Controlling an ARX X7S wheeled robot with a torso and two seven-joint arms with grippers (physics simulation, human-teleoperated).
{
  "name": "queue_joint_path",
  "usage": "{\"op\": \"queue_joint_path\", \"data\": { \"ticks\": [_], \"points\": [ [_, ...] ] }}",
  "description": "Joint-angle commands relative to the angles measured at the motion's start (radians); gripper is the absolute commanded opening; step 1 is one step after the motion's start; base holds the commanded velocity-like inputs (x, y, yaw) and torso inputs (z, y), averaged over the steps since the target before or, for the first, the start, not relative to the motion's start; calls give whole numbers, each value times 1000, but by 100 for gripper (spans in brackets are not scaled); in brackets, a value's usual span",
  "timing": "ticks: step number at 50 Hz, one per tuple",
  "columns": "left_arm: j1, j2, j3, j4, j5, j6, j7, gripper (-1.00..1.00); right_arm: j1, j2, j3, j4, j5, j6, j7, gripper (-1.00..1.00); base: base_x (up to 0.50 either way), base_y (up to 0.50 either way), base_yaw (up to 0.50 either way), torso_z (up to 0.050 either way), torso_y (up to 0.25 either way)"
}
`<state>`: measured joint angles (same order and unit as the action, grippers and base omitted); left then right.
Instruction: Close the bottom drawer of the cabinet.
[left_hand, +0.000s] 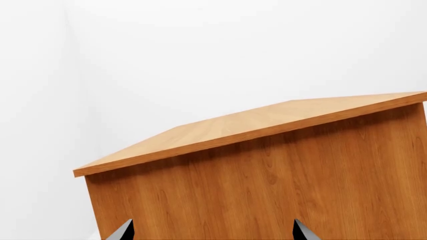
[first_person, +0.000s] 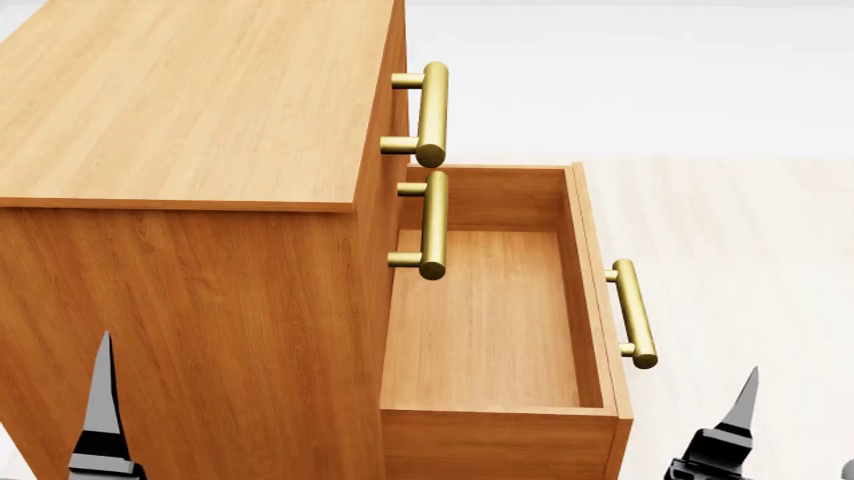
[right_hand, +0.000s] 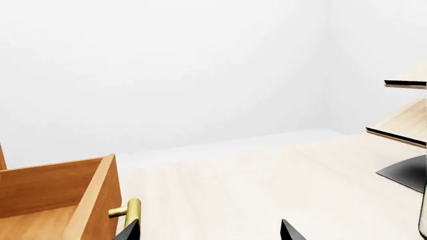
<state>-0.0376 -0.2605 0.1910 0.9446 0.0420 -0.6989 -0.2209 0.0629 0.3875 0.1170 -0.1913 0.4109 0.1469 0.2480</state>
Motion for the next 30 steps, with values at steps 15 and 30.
{"op": "queue_joint_path", "data": {
  "ticks": [15, 30],
  "points": [
    [3, -7, 0, 6, -10, -5, -11, 100, 13, -80, -83, 359, -70, -205, -122, 100, 0, 0, 0, 0, 0],
    [2, -11, 1, 5, -15, -4, -16, 100, 63, -104, -136, 535, -119, -291, -176, 100, 0, 0, 0, 0, 0]
  ]
}}
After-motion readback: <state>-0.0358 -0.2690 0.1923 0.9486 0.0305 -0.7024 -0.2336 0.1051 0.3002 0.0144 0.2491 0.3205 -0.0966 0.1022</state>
